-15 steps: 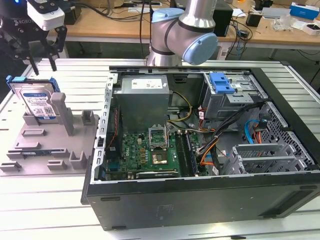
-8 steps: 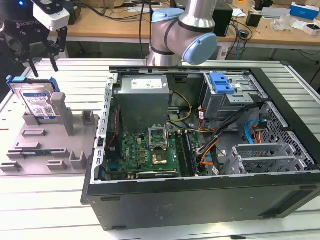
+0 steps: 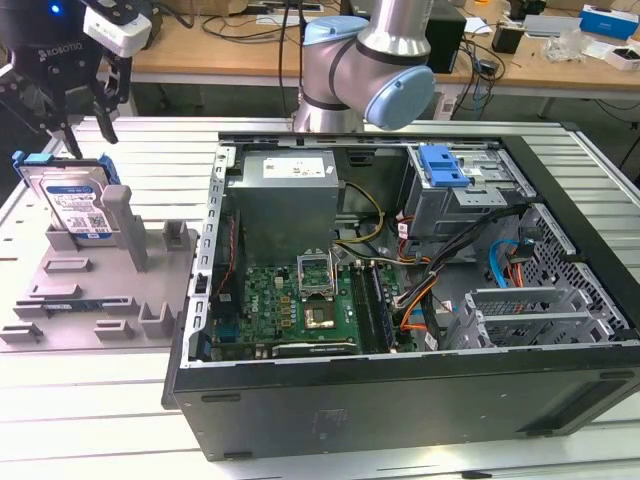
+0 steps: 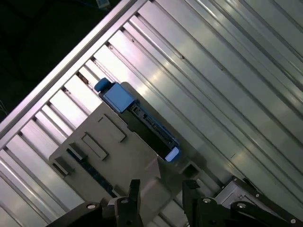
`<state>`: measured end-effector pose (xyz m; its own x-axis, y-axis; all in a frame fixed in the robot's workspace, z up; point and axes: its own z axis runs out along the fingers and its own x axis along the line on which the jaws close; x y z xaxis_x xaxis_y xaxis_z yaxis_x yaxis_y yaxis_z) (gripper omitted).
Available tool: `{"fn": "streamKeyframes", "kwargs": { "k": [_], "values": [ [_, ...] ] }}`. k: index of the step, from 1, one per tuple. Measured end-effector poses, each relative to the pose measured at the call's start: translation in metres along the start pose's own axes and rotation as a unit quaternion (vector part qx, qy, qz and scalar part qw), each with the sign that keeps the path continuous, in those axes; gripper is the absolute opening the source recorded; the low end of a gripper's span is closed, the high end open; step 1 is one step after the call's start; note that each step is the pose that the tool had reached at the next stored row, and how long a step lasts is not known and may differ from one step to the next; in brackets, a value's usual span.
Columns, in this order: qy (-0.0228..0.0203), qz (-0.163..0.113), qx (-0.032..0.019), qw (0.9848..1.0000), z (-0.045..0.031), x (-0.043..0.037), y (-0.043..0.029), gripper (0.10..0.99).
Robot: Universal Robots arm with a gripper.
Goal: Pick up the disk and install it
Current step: 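Pick up the disk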
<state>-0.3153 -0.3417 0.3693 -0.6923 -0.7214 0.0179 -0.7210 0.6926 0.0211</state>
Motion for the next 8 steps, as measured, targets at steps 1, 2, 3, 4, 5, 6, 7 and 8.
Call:
{"fn": "streamKeyframes", "kwargs": {
  "k": [1, 2, 3, 4, 5, 6, 7, 8],
  "values": [
    [0.0, -0.015, 0.0007, 0.9999, 0.0002, 0.0, 0.0, 0.482],
    [-0.0004, -0.023, 0.0014, 0.9997, 0.0003, 0.0, 0.0, 0.482],
    [-0.0009, -0.029, 0.0023, 0.9996, 0.0006, 0.0, 0.0, 0.482],
    [-0.002, -0.041, 0.004, 0.9991, 0.0008, -0.0001, 0.0, 0.482],
    [-0.0026, -0.048, 0.0051, 0.9988, 0.0009, 0.0, 0.0, 0.482],
    [-0.0035, -0.055, 0.0064, 0.9985, 0.0011, 0.0, 0.0, 0.482],
    [-0.0049, -0.066, 0.0085, 0.9978, 0.0014, 0.0, 0.0, 0.482],
    [-0.0057, -0.073, 0.0097, 0.9973, 0.0016, 0.0, 0.0, 0.482]
  ]
}}
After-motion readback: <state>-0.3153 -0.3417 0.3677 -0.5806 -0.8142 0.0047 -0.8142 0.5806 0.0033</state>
